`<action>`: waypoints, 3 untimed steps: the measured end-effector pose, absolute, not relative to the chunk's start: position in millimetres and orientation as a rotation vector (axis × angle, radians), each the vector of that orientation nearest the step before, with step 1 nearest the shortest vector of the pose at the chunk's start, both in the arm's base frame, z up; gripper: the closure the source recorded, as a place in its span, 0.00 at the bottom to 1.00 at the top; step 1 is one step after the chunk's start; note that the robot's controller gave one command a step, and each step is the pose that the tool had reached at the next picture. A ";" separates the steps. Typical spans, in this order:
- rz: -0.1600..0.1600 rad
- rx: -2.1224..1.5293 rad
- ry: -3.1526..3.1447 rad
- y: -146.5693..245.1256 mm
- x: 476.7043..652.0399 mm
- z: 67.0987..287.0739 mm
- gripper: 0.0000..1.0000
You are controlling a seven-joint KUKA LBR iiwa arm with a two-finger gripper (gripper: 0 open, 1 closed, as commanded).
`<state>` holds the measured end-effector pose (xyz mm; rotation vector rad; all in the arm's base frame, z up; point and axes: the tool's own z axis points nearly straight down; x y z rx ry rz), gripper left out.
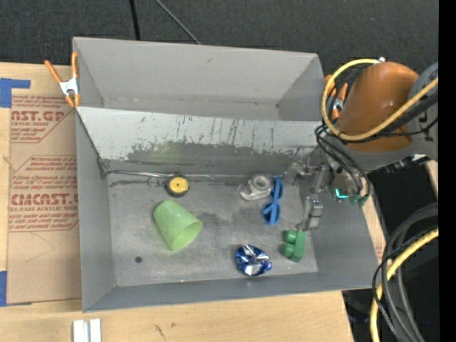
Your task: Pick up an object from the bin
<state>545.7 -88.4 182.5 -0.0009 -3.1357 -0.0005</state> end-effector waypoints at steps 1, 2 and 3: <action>-0.003 0.146 -3.131 -104.3 504.2 66.8 0.00; -0.003 0.722 -3.057 -139.0 507.0 70.4 0.00; -0.004 0.723 -3.057 -137.6 507.8 72.2 1.00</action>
Offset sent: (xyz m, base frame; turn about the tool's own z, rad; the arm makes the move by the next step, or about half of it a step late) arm -0.0394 -0.0163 -0.1125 -0.0949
